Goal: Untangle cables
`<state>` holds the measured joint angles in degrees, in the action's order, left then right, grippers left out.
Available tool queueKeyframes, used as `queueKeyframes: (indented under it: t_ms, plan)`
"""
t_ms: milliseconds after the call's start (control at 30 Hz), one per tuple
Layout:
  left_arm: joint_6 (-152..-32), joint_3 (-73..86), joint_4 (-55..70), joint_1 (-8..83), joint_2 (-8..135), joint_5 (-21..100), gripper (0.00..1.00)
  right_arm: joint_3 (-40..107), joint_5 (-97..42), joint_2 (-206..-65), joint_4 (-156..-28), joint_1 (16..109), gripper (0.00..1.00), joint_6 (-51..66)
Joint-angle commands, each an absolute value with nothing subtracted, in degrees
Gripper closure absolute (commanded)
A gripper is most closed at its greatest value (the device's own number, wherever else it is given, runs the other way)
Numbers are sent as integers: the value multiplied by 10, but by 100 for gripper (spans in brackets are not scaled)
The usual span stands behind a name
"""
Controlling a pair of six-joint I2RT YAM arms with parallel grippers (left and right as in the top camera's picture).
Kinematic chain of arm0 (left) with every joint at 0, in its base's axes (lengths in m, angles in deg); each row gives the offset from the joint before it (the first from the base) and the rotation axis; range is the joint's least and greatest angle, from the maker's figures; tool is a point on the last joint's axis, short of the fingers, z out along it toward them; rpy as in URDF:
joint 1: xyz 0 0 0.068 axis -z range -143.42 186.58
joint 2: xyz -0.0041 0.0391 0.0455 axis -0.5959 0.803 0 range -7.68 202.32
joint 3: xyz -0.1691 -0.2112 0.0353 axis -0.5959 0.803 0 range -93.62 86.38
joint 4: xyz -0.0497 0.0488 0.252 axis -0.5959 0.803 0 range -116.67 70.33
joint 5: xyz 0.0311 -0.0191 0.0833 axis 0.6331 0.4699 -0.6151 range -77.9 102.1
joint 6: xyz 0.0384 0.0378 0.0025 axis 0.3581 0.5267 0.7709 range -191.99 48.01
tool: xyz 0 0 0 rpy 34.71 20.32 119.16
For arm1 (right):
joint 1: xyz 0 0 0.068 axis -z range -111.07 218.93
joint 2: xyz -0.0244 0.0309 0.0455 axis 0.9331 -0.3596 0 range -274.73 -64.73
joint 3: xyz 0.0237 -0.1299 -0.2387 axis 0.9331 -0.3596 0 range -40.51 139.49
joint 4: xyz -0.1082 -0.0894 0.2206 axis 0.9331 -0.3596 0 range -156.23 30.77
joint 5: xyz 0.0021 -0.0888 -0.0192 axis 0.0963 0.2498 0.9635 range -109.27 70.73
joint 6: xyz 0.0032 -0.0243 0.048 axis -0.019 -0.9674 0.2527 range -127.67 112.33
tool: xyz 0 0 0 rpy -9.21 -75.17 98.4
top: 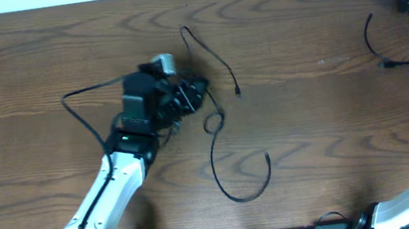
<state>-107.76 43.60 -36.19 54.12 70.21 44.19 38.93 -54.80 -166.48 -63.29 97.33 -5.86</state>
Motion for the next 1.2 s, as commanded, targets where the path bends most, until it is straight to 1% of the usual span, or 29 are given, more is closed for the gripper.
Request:
queueKeyframes:
  t_ms: [0,33,67,167,200,267,300,433,467,500,533,600,767,833,933,1033,1167]
  plan:
    - [-1025,432,-286,571,703,476,40,390,-600,-1637,-648,942,1,-36]
    - [-1022,432,-251,577,703,465,37,390,-600,-1635,-649,935,1,-36]
    - [-1022,432,-186,584,703,429,32,390,-600,-1634,-653,915,1,-36]
    - [-1022,432,-111,586,703,379,30,390,-599,-1635,-665,883,1,-37]
    - [-1022,432,-101,586,703,380,30,390,-599,-1635,-668,870,1,-37]
    - [-1022,432,-105,587,702,401,30,390,-599,-1635,-672,847,1,-37]
    - [-1018,432,-118,588,701,432,30,390,-599,-1635,-674,834,1,-37]
    - [-941,432,-225,596,701,600,29,390,-572,-1635,-691,784,1,-37]
    - [-937,432,-243,596,701,615,23,390,-557,-1635,-698,771,1,-37]
    - [-935,432,-257,596,699,617,21,390,-538,-1635,-707,759,1,-37]
    - [-934,432,-261,593,697,606,18,390,-524,-1635,-714,749,1,-37]
    - [-935,432,-258,581,689,558,9,390,-518,-1635,-732,727,1,-36]
    - [-988,432,-251,537,652,408,8,389,-528,-1641,-789,666,1,-33]
    - [-989,432,-238,516,627,365,7,389,-519,-1652,-800,634,1,-39]
    - [-989,432,-193,481,577,287,7,389,-479,-1676,-814,582,1,-65]
    - [-988,432,-125,443,515,203,7,389,-420,-1709,-813,529,1,-66]
    - [-988,432,-49,410,450,141,7,389,-404,-1748,-810,471,1,-63]
